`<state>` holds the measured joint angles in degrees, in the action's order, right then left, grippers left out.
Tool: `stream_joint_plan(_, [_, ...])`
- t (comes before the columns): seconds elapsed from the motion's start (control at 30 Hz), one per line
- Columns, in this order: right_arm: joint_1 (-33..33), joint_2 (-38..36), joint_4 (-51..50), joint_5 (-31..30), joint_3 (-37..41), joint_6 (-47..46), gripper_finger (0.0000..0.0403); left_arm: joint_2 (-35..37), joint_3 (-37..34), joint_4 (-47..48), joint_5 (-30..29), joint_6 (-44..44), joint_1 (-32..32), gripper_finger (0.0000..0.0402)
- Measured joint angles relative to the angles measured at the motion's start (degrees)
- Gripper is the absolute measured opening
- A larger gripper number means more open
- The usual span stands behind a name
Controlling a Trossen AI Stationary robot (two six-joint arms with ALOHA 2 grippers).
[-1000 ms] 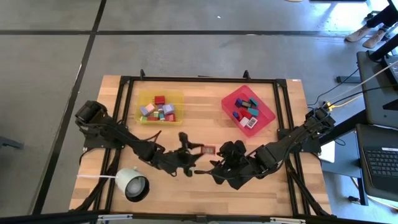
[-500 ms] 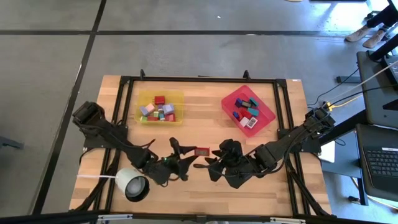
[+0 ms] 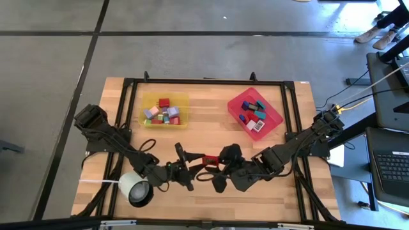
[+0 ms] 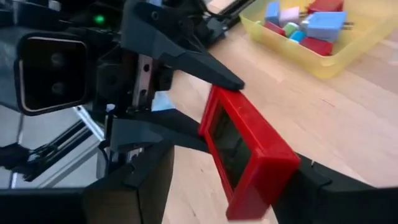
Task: Pick & Place Office items
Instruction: Put the red digital clock into the pink bin
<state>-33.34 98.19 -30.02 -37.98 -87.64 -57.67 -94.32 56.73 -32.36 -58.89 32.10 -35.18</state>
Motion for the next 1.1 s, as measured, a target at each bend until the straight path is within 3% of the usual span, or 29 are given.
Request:
stream_joint_plan(0.23, [0.02, 0.0, 0.63, 0.51, 0.0, 1.16, 0.0184, 0.0, 0.0, -0.75, 0.03, 1.92, 0.12, 0.0159])
stream_joint_plan(0.6, [0.04, 0.0, 0.75, 0.57, 0.02, 0.08, 0.0059, 0.0, 0.02, -0.62, -0.52, 2.88, -0.19, 0.0166])
stream_joint_plan(0.87, [0.02, 0.0, 0.75, 0.9, 0.02, 1.0, 0.0063, -0.02, 0.02, -0.71, 0.0, 3.39, -0.17, 0.0196])
stream_joint_plan(1.0, [0.62, -0.02, 0.29, 0.2, -0.01, 1.75, 0.0067, -0.08, 0.02, -0.83, -6.61, 3.82, -0.92, 0.0213])
stream_joint_plan(1.1, [2.0, -0.97, -2.8, 2.05, -0.02, 2.88, 0.006, -0.17, 0.0, -0.55, -20.3, 3.76, -1.57, 0.0221])
